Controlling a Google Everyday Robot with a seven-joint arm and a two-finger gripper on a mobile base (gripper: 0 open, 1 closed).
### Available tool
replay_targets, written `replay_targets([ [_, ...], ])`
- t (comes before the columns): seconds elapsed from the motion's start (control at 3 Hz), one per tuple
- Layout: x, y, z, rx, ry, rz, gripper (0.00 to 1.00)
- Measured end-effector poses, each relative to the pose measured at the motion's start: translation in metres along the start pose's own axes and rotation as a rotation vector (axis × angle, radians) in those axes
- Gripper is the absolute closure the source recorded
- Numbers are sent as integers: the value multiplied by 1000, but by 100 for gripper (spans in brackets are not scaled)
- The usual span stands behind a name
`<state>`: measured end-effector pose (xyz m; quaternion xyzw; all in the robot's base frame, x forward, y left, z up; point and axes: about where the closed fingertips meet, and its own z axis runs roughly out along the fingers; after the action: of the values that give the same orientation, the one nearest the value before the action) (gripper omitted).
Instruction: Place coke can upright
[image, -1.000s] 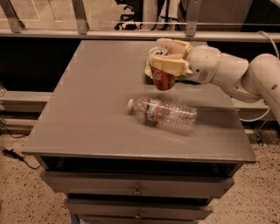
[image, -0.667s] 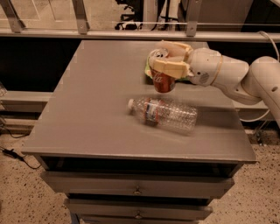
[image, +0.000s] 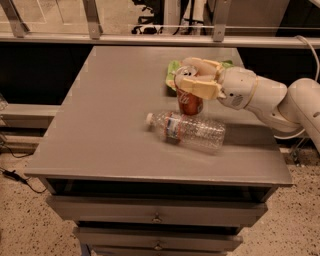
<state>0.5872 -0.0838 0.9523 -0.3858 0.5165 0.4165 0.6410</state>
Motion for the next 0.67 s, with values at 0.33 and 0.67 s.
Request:
replay_targets([
  [0.33, 8, -2, -12, 21, 3, 21, 100],
  [0.67, 14, -8, -26, 57, 9, 48, 82],
])
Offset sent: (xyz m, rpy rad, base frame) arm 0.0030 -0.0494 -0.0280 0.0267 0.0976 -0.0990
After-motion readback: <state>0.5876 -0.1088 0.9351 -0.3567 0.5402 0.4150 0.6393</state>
